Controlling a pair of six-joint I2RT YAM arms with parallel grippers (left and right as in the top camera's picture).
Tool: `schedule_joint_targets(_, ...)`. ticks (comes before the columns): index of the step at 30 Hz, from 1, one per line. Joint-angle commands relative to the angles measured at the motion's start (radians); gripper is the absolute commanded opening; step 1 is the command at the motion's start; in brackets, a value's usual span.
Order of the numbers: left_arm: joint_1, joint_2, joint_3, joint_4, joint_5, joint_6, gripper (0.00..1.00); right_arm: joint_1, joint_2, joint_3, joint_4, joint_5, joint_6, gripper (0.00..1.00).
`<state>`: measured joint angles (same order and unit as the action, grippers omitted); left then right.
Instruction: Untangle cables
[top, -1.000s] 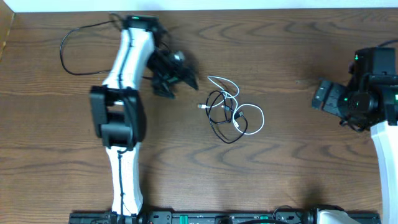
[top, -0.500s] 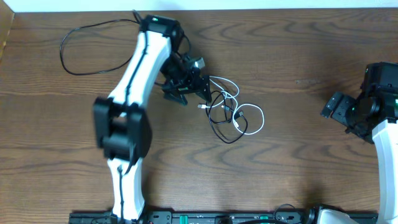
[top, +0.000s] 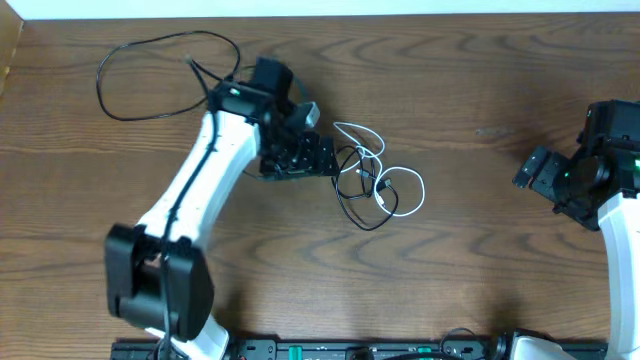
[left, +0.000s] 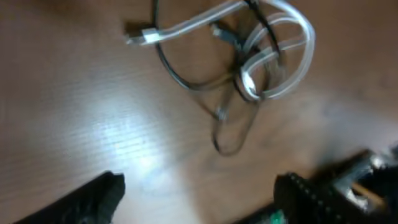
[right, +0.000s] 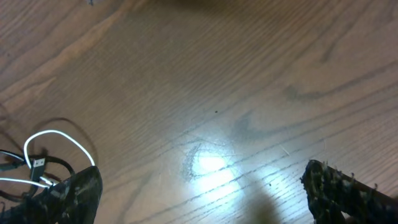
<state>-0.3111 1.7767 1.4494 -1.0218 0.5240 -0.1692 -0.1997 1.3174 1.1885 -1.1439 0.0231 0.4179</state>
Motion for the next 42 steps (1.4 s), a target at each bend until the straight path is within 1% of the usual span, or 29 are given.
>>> schedule_joint_targets(1,-0.008,0.019,-0.05,0.093,-0.091,-0.165,0.81,-0.006,-0.006,-0.002,0.0,-0.006,0.019,0.99)
schedule_joint_targets(4,-0.008,0.037,-0.082,0.155,-0.095,-0.209,0.81,-0.006,-0.006,-0.002,0.0,-0.006,0.019,0.99)
schedule_joint_targets(5,-0.01,0.041,-0.087,0.167,-0.09,-0.214,0.79,-0.006,-0.006,-0.002,0.0,-0.006,0.019,0.99)
schedule_joint_targets(7,-0.019,0.046,-0.091,0.175,-0.084,-0.215,0.66,-0.006,-0.006,-0.002,0.0,-0.006,0.019,0.99)
schedule_joint_targets(8,-0.028,0.047,-0.091,0.175,-0.084,-0.215,0.63,-0.006,-0.006,-0.002,0.0,-0.006,0.019,0.99)
schedule_joint_targets(13,-0.081,0.047,-0.091,0.176,-0.093,-0.216,0.64,-0.006,-0.006,-0.002,0.0,-0.006,0.019,0.99)
schedule_joint_targets(16,-0.116,0.047,-0.092,0.179,-0.201,-0.259,0.64,-0.006,-0.006,-0.002,0.0,-0.006,0.019,0.99)
schedule_joint_targets(17,-0.122,0.047,-0.094,0.18,-0.216,-0.268,0.64,-0.006,-0.006,-0.002,0.0,-0.006,0.019,0.99)
schedule_joint_targets(24,-0.126,0.049,-0.119,0.2,-0.216,-0.278,0.64,-0.006,-0.006,-0.002,0.0,-0.006,0.019,0.99)
schedule_joint_targets(25,-0.127,0.05,-0.122,0.199,-0.215,-0.278,0.62,-0.006,-0.006,-0.002,0.0,-0.006,0.019,0.99)
schedule_joint_targets(26,-0.127,0.053,-0.124,0.199,-0.215,-0.278,0.55,-0.006,-0.006,-0.002,0.0,-0.006,0.019,0.99)
schedule_joint_targets(27,-0.129,0.06,-0.124,0.2,-0.215,-0.278,0.53,-0.006,-0.006,-0.002,0.0,-0.006,0.019,0.99)
schedule_joint_targets(31,-0.143,0.09,-0.124,0.21,-0.212,-0.278,0.52,-0.006,-0.006,-0.002,0.0,-0.006,0.019,0.99)
schedule_joint_targets(32,-0.148,0.095,-0.124,0.215,-0.207,-0.278,0.48,-0.006,-0.006,-0.002,0.0,-0.006,0.019,0.99)
schedule_joint_targets(33,-0.153,0.101,-0.124,0.225,-0.198,-0.278,0.41,-0.006,-0.006,-0.002,0.0,-0.006,0.019,0.99)
schedule_joint_targets(34,-0.156,0.101,-0.124,0.232,-0.193,-0.278,0.38,-0.006,-0.006,-0.002,0.0,-0.006,0.019,0.99)
schedule_joint_targets(35,-0.158,0.101,-0.124,0.24,-0.193,-0.278,0.3,-0.006,-0.006,-0.002,0.0,-0.006,0.019,0.99)
schedule_joint_targets(36,-0.159,0.101,-0.123,0.244,-0.193,-0.278,0.26,-0.006,-0.006,-0.002,0.0,-0.006,0.019,0.99)
schedule_joint_targets(37,-0.159,0.101,-0.123,0.248,-0.193,-0.278,0.13,-0.006,-0.006,-0.002,0.0,-0.006,0.019,0.99)
schedule_joint_targets(38,-0.159,0.101,-0.123,0.249,-0.193,-0.278,0.08,-0.006,-0.006,-0.002,0.0,-0.006,0.019,0.99)
schedule_joint_targets(40,-0.159,0.098,-0.121,0.249,-0.187,-0.278,0.07,-0.006,-0.006,-0.002,0.0,-0.006,0.019,0.99)
schedule_joint_targets(42,-0.156,0.084,-0.106,0.247,-0.132,-0.278,0.07,-0.006,-0.006,-0.002,0.0,-0.006,0.019,0.99)
